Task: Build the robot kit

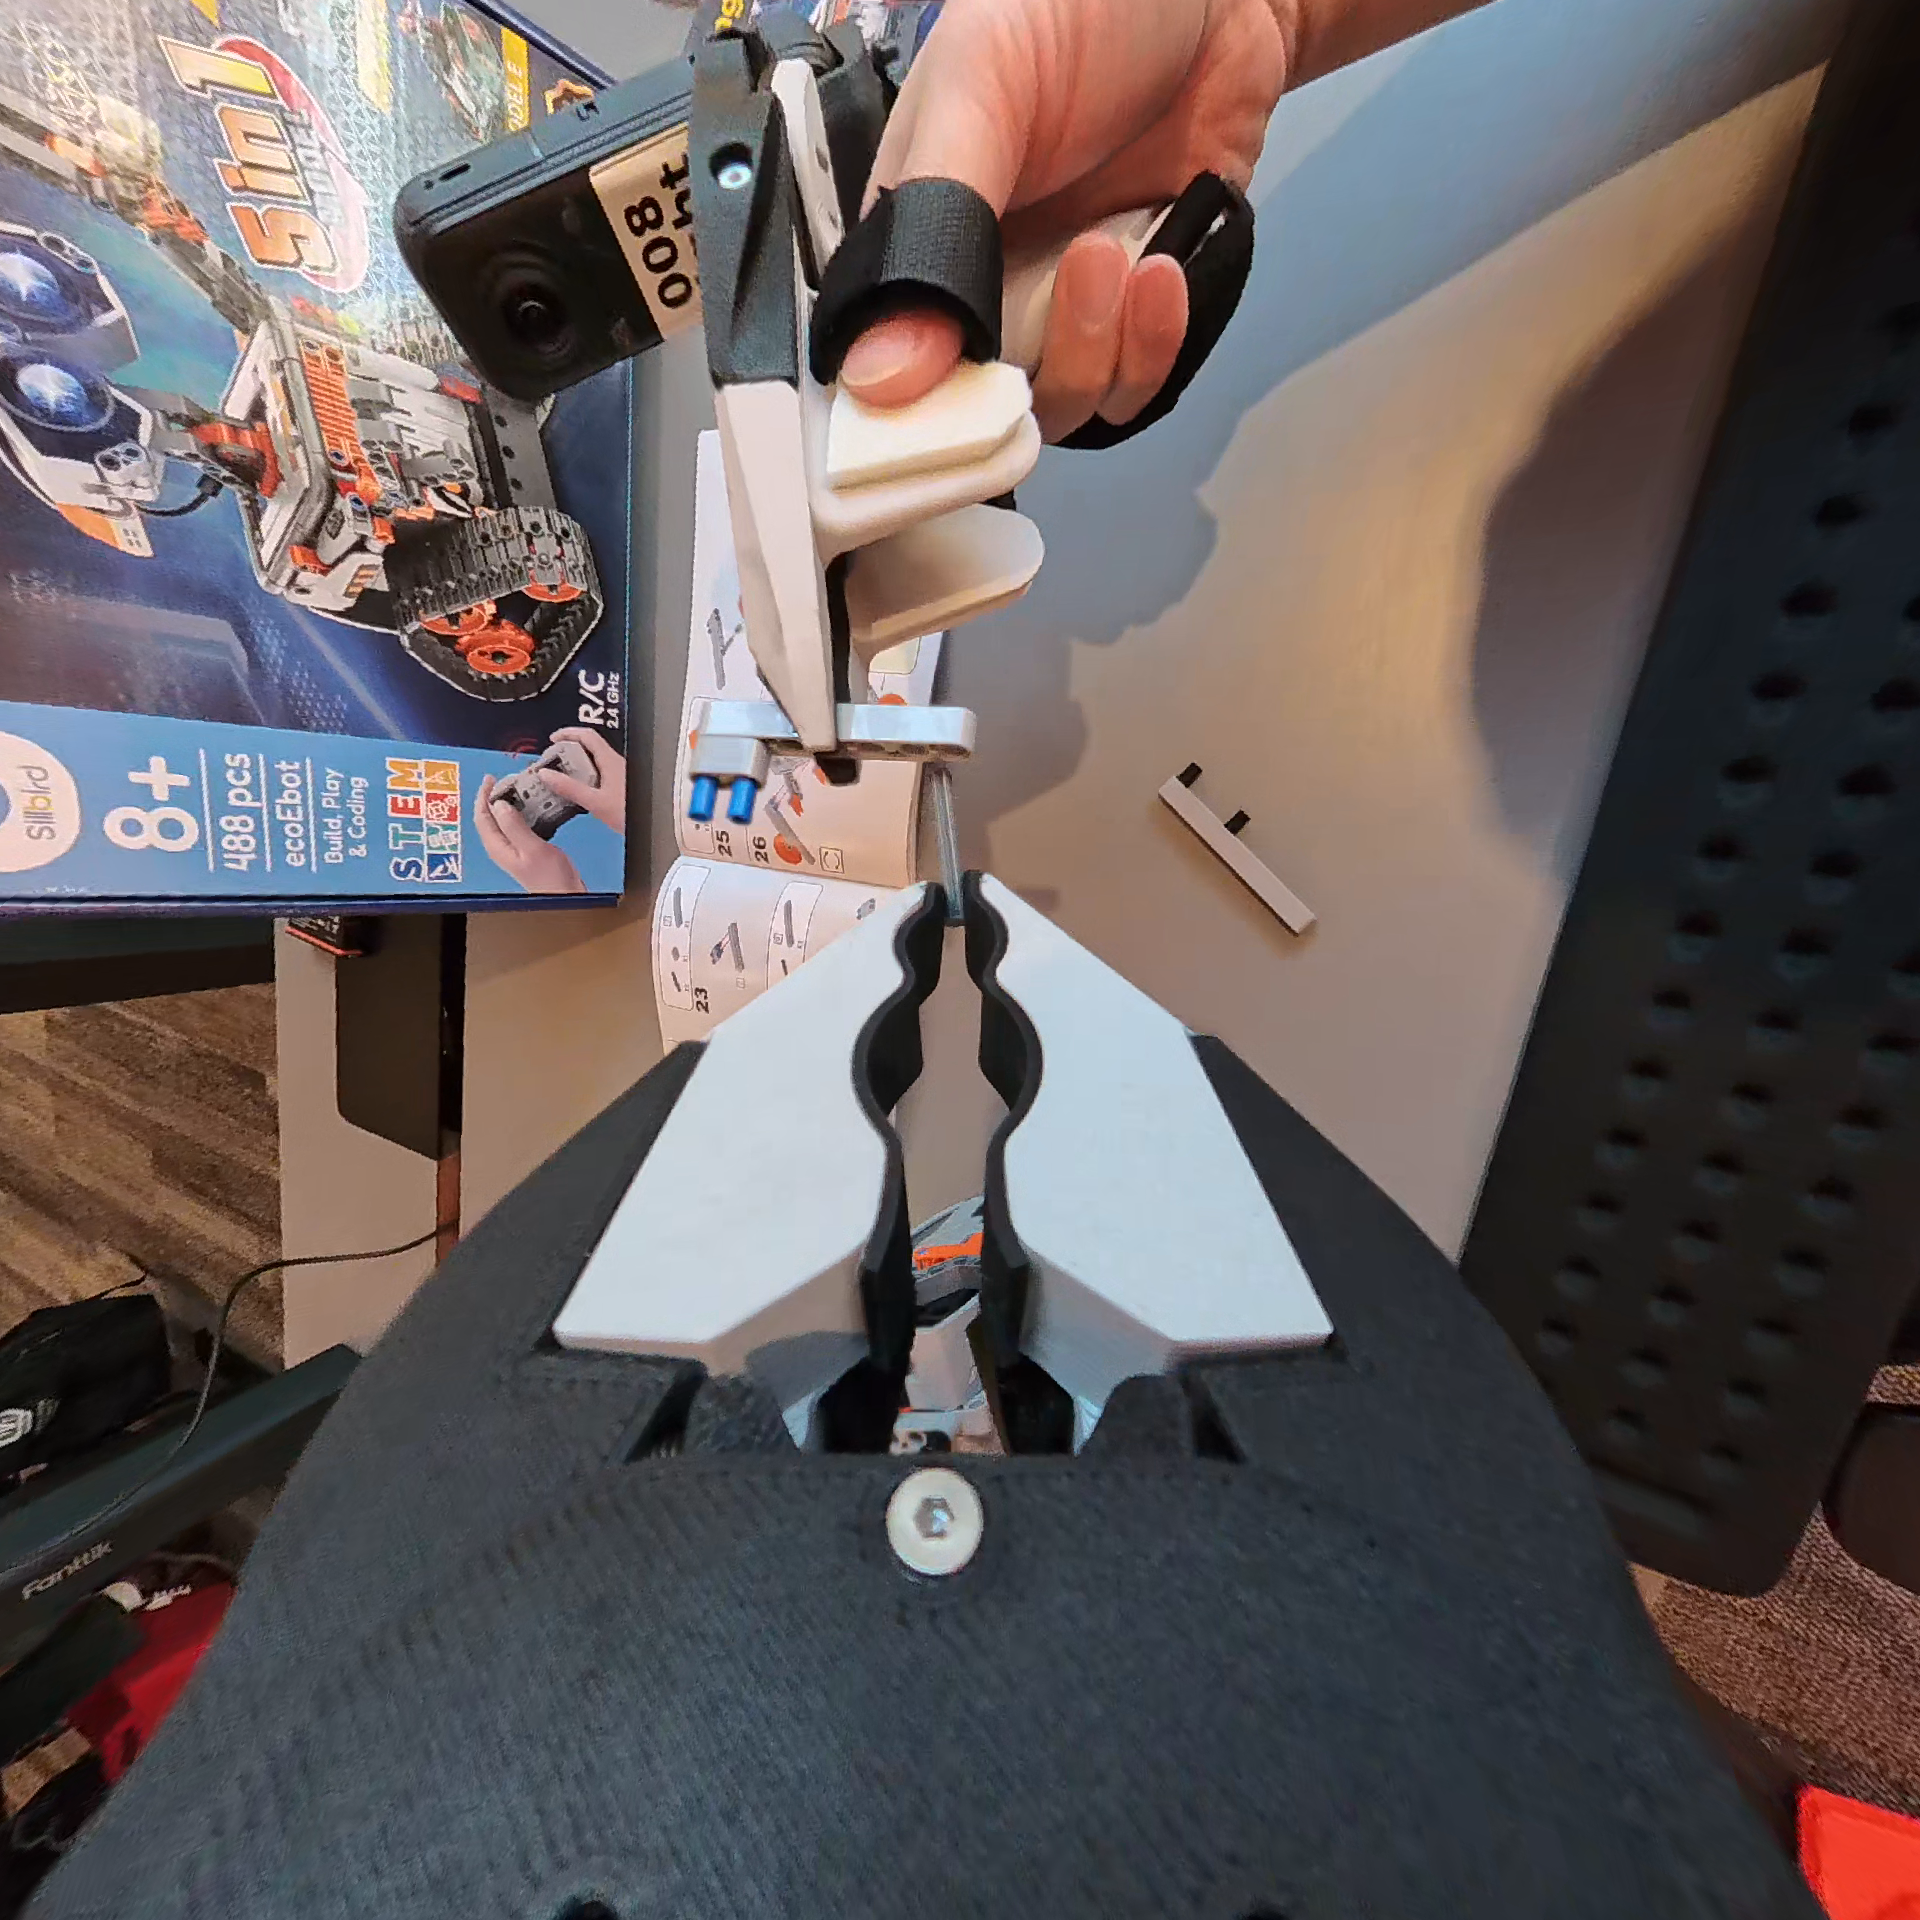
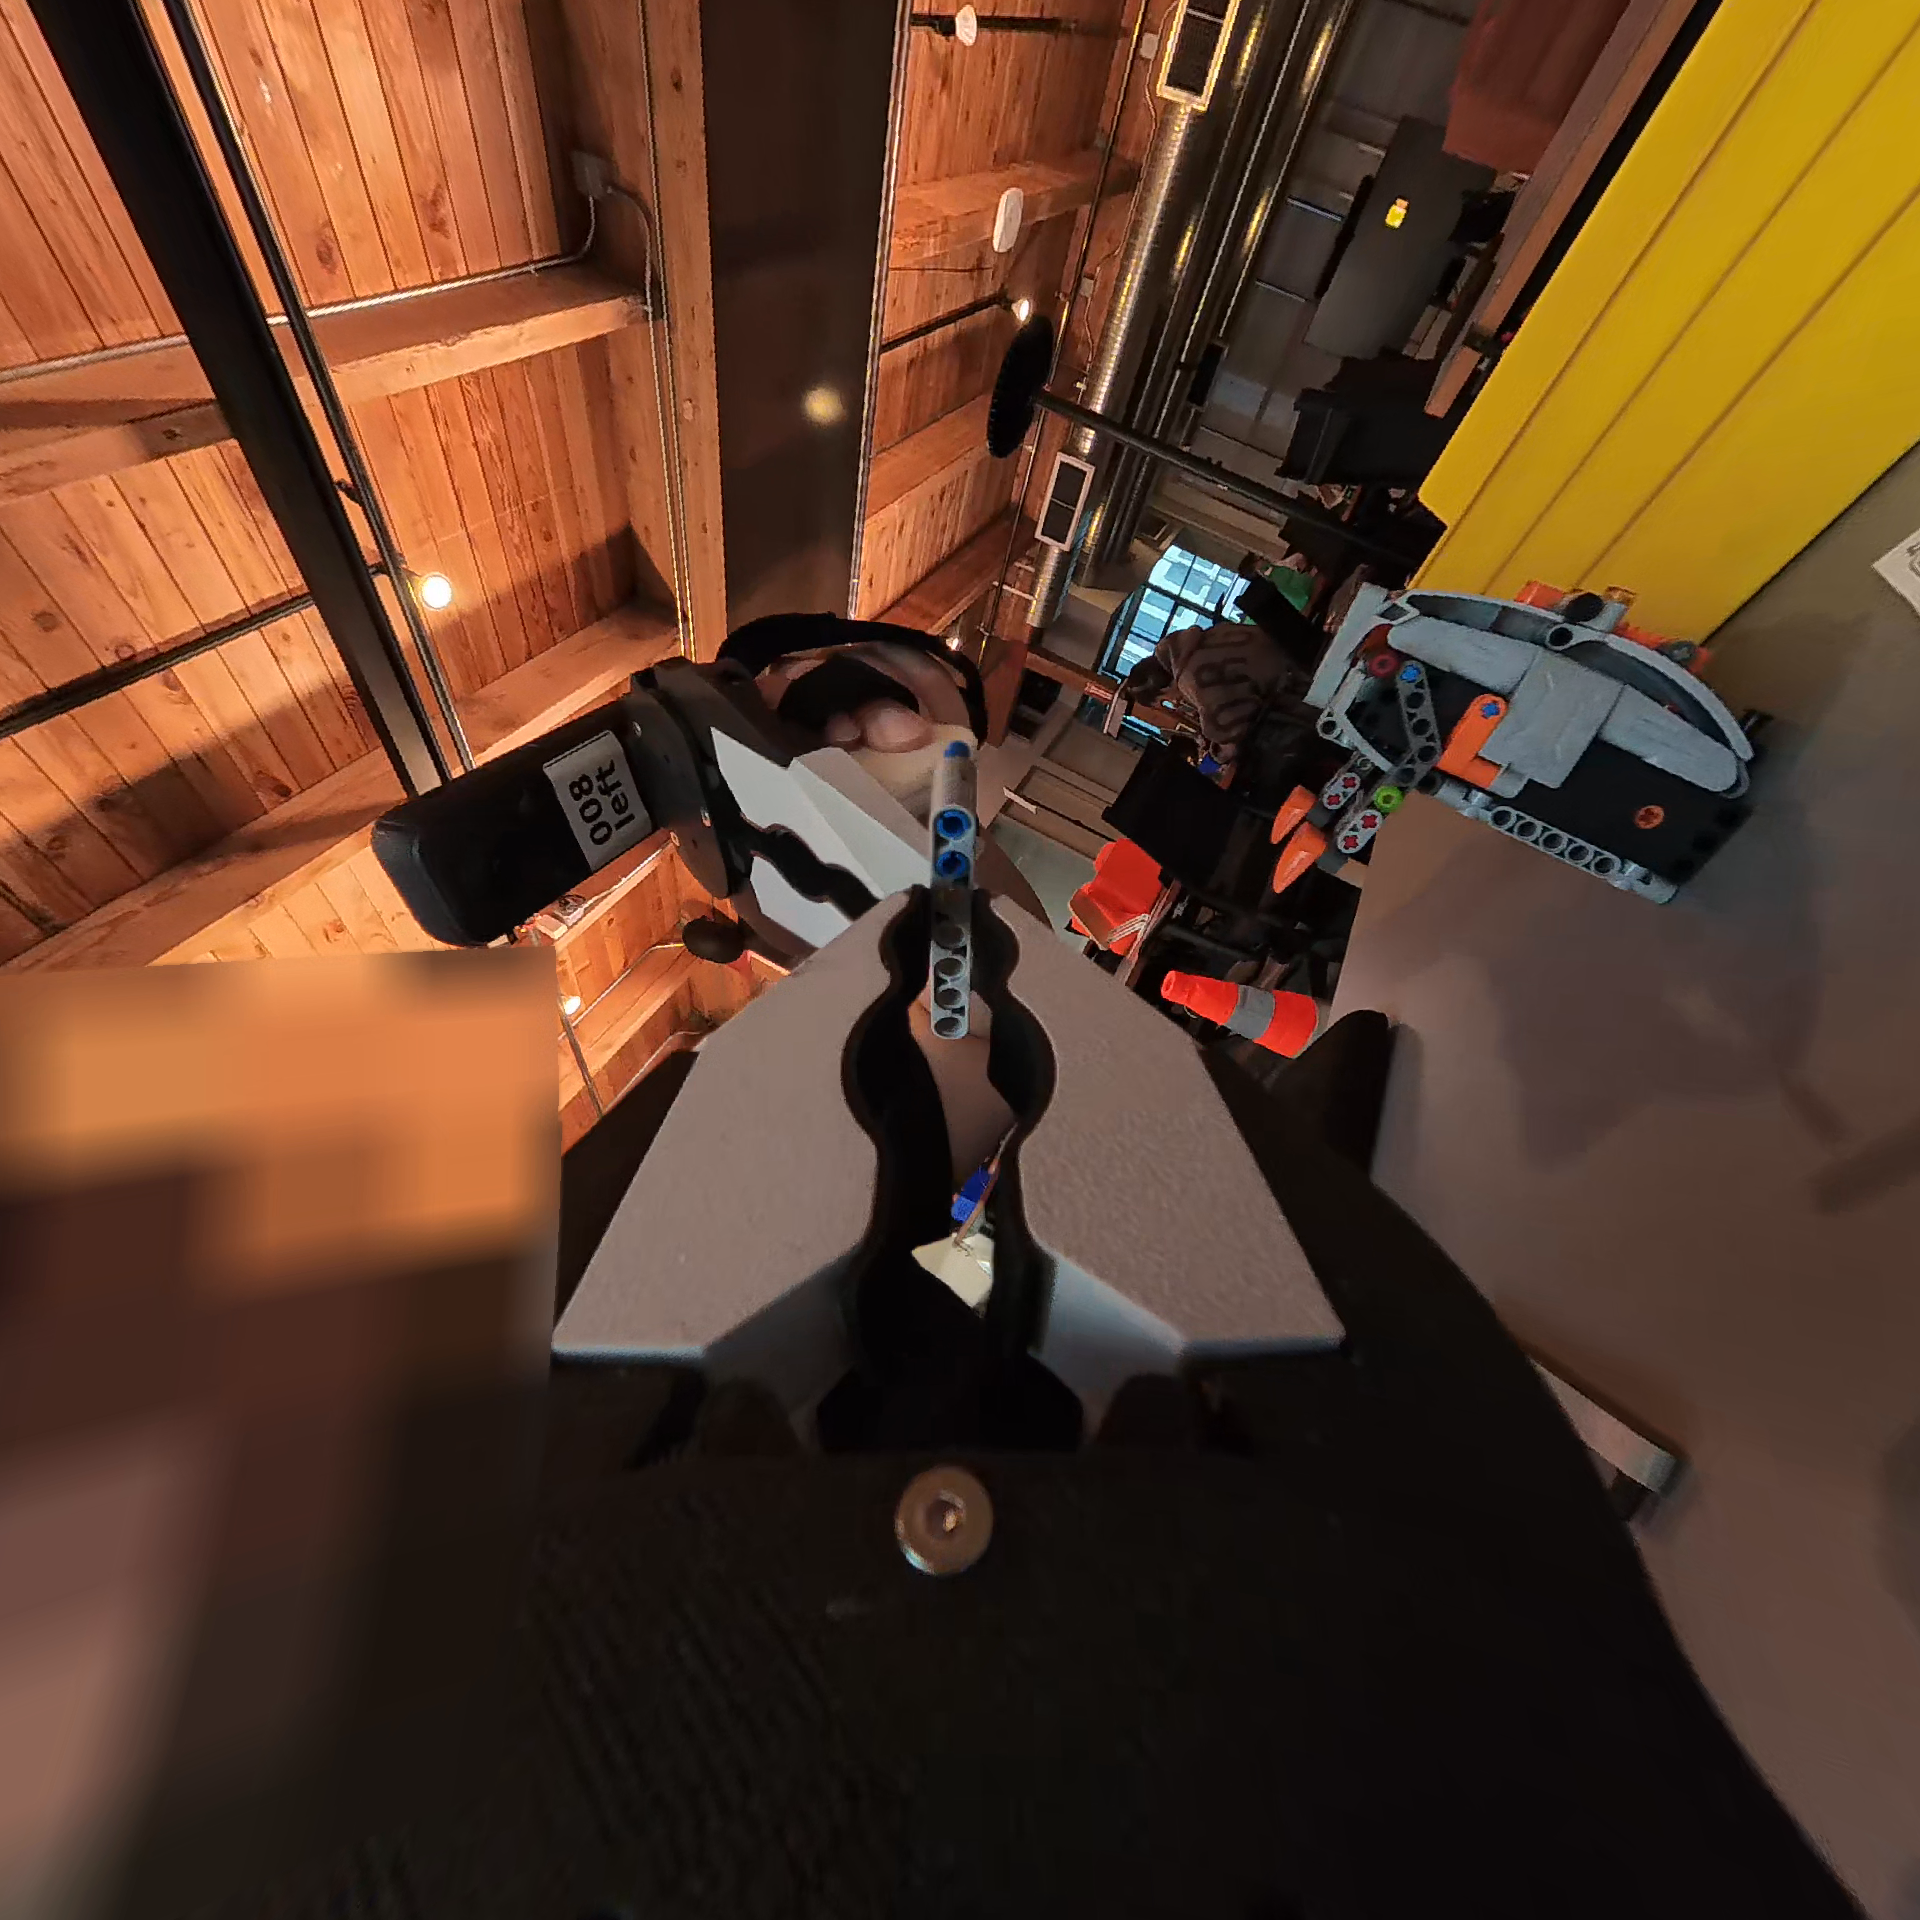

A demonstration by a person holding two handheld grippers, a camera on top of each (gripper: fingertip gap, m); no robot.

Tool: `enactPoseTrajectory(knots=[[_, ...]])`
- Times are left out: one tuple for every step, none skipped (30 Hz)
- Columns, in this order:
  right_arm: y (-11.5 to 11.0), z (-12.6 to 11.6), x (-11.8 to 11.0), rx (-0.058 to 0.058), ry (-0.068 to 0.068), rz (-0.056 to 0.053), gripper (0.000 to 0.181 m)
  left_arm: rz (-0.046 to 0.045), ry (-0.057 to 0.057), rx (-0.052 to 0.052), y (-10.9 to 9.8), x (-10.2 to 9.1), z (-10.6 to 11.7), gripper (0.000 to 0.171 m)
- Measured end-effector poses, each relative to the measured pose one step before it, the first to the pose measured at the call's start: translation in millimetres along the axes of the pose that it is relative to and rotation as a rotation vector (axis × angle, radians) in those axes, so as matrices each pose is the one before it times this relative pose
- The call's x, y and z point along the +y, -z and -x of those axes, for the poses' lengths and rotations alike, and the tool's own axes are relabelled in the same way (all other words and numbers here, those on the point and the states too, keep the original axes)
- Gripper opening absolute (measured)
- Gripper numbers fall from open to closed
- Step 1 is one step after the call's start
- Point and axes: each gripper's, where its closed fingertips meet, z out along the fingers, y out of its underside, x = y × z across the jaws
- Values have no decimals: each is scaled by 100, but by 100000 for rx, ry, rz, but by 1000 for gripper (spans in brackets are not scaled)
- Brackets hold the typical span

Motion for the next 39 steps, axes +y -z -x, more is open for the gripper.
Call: enactPoseTrajectory(knots=[[6,36,20,158,323,259,5,139,67,234,-20,-57,-50,2],[0,29,-11,238,310,39,5,120,-460,-140,-23,-53,-28,2],[11,-50,4,555,340,144,5,181,-635,-353,1,-45,-1,2],[12,-140,34,992,400,316,5,214,-512,30,9,-42,-49,2],[14,-190,78,1226,324,516,5,-110,-195,43,25,-104,-44,2],[1,-80,44,389,57,203,5,-87,22,74,31,-87,-11,2],[-17,80,-28,-745,-431,-247,5,241,-11,80,14,-11,-21,2],[-13,30,-41,-320,-288,-386,5,215,-209,487,-26,2,-93,2],[-19,2,8,-110,7,-31,5,268,-366,408,-45,18,-92,2],[-49,-16,85,47,-158,414,5,489,-440,197,-62,53,-58,2],[-62,-71,80,424,-61,406,5,500,-336,395,-48,49,-76,2],[-72,-52,91,245,23,423,5,120,-295,505,-21,-29,-80,2],[-86,6,92,-324,-355,408,5,-114,-368,390,0,-57,-58,2],[-68,52,37,-666,-653,79,5,-61,-344,296,9,-51,-33,2],[-47,4,-11,-394,-474,-225,5,-53,-257,236,24,-38,25,2],[-35,-1,-35,-277,-222,-355,5,65,-168,275,12,-7,46,2],[-26,47,-66,-346,-141,-589,5,74,-15,263,7,5,87,2],[-23,88,-147,-537,-162,-1102,5,-17,202,328,-5,-19,118,2],[-30,65,-151,-291,-66,-1240,5,140,405,447,12,-15,138,2],[-24,-44,-177,307,-148,-1509,5,442,667,467,27,3,165,2],[-25,1,-264,-158,-324,-2217,5,661,842,252,25,2,227,2],[-36,104,-288,-1120,-726,-2644,5,546,606,-104,55,-33,298,2],[-44,63,-278,-1253,-1202,-2634,5,-30,592,121,71,-131,256,2],[-79,117,-140,-1770,-1397,-1867,5,-333,721,703,51,-197,171,2],[-103,142,-52,-1944,-1484,-1200,5,-464,868,1004,23,-220,111,2],[-83,96,-120,-1307,-838,-1602,5,-130,1017,967,-3,-152,115,2],[-71,41,-72,-711,-532,-1250,5,207,1015,913,-39,-93,90,2],[-62,59,-70,-588,-234,-994,5,-78,1015,724,-30,-108,74,2],[-53,73,-36,-639,-91,-729,5,-399,716,490,-20,-131,67,2],[-60,143,-24,-1151,-457,-540,5,-871,750,107,5,-185,66,3],[-39,174,-38,-1472,-901,-626,5,-904,1020,-130,52,-172,58,3],[6,154,-42,-1468,-926,-454,5,-811,748,-427,135,-145,81,3],[-8,267,-35,-2165,-855,-367,5,-1704,249,-1292,250,-274,156,7],[-46,327,-79,-2422,-722,-636,4,-3058,493,-2012,350,-413,222,18],[-50,331,-93,-2249,-492,-822,5,-3142,1380,-1871,421,-389,216,22],[-65,343,-78,-2220,-40,-742,4,-2959,2305,-1700,470,-289,188,26],[-56,418,-184,-2399,780,-1435,4,-3216,2540,-2101,472,-215,162,29],[-22,496,-366,-2641,1683,-2768,4,-3429,2531,-3075,416,-138,168,31],[-1,354,-374,-1648,1336,-3062,4,-3810,2900,-4134,367,-113,166,30]])
